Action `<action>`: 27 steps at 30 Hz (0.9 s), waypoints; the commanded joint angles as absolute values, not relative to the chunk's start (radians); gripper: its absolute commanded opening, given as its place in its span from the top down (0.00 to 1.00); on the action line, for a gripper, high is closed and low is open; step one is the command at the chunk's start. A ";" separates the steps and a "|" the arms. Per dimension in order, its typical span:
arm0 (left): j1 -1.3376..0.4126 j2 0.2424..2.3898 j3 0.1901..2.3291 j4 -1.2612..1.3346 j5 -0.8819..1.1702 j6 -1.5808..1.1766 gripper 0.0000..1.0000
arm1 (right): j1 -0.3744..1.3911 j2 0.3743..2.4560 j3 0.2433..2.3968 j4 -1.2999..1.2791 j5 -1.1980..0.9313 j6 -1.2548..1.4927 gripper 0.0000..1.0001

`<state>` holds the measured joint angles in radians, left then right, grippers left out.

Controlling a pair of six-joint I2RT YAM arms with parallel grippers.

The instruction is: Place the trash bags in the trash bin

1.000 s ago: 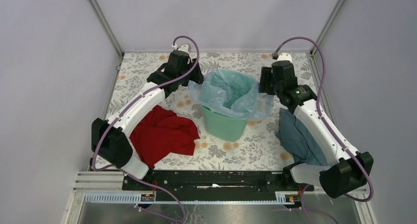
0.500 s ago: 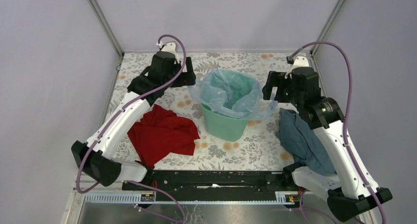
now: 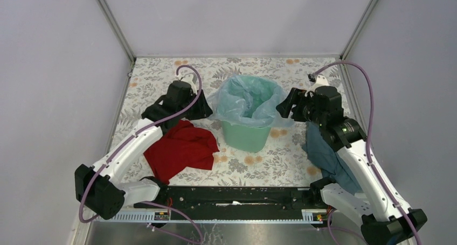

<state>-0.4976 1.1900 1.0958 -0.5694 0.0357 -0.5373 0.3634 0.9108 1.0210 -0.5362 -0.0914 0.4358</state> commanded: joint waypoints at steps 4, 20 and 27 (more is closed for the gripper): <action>-0.508 1.182 0.955 -0.319 0.182 -0.682 0.60 | 0.365 1.052 1.007 -0.312 -0.082 0.425 0.26; -0.518 1.033 1.026 -0.581 -0.052 -0.553 0.33 | 0.365 0.912 1.077 -0.600 0.186 0.395 0.01; -0.518 0.937 0.991 -0.568 -0.010 -0.676 0.04 | 0.365 0.915 1.026 -0.495 0.103 0.483 0.00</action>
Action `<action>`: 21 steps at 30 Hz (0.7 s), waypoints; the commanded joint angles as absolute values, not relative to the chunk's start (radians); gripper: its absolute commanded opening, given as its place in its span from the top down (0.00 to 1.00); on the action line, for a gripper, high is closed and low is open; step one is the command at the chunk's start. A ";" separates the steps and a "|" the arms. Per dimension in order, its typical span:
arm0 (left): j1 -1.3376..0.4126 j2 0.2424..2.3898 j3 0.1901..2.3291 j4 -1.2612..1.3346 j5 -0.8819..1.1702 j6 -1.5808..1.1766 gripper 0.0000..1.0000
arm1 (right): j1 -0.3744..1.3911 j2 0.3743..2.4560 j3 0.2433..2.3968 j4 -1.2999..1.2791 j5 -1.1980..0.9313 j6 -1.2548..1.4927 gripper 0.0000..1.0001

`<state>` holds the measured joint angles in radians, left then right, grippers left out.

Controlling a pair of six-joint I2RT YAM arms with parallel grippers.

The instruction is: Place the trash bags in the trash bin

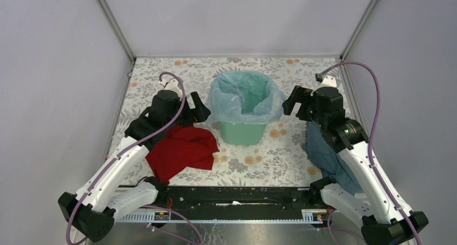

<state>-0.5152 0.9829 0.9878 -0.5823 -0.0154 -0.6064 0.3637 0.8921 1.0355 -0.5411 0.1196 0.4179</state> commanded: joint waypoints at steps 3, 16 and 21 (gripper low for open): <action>-0.518 0.927 0.961 -0.538 0.027 -0.715 0.03 | 0.365 0.909 1.054 -0.500 0.108 0.493 0.00; -0.518 1.010 0.856 -0.407 0.104 -0.735 0.09 | 0.365 0.762 1.006 -0.560 0.181 0.460 0.00; -0.518 1.053 0.811 -0.367 0.096 -0.731 0.14 | 0.365 0.761 0.981 -0.534 0.200 0.461 0.00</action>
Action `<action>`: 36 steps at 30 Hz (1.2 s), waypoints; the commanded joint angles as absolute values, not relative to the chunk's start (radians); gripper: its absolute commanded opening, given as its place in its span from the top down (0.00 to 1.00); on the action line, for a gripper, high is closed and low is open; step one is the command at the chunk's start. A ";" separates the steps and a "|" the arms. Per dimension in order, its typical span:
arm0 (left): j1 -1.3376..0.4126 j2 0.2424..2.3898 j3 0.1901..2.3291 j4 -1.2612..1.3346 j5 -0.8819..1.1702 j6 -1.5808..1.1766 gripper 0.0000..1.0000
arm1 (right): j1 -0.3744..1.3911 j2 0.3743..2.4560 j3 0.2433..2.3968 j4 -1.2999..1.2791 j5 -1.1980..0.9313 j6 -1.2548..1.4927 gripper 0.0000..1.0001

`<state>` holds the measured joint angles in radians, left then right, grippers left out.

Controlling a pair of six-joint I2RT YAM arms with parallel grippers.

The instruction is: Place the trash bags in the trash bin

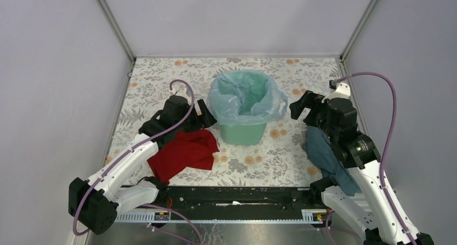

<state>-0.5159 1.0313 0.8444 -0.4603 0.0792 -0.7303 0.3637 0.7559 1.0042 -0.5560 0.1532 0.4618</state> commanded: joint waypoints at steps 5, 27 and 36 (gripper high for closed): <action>-0.518 1.077 0.766 -0.334 0.106 -0.736 0.18 | 0.365 0.769 0.991 -0.501 0.179 0.447 0.00; -0.538 1.224 0.658 -0.126 0.181 -0.792 0.23 | 0.365 1.073 0.585 0.111 -0.137 0.681 0.46; -0.563 1.247 0.666 -0.132 0.149 -0.770 0.24 | 0.365 1.112 0.621 -0.061 -0.010 0.583 0.47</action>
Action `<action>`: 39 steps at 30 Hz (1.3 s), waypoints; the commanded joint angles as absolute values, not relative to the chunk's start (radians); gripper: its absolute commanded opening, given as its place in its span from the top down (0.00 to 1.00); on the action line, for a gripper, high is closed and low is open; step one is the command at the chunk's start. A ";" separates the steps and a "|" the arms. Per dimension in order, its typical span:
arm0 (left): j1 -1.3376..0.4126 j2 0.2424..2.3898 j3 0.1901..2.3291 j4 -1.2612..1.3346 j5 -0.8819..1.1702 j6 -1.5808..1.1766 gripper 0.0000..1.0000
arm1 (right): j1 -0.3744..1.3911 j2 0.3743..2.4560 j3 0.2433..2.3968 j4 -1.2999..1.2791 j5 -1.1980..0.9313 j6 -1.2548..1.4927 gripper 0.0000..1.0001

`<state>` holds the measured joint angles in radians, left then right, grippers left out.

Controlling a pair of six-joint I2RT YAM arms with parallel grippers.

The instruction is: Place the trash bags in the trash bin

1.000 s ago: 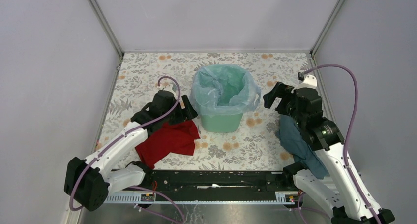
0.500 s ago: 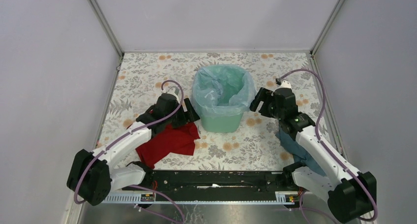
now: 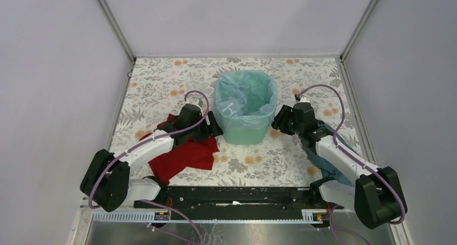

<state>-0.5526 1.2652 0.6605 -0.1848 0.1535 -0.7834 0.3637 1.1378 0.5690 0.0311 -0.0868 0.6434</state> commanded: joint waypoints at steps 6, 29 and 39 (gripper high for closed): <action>-0.563 1.222 0.670 -0.146 0.187 -0.766 0.23 | 0.365 0.964 0.711 -0.316 0.163 0.505 0.11; -0.641 1.000 0.677 -0.356 0.073 -0.777 0.01 | 0.365 1.036 1.384 -0.583 0.113 0.203 0.00; -0.638 0.833 0.715 -0.539 -0.029 -0.778 0.01 | 0.579 1.372 1.677 -0.715 0.130 0.159 0.00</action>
<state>-0.6376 0.8803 0.6590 -0.4561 0.0620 -0.7864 0.4446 1.2629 1.5784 -0.6220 0.0692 0.2150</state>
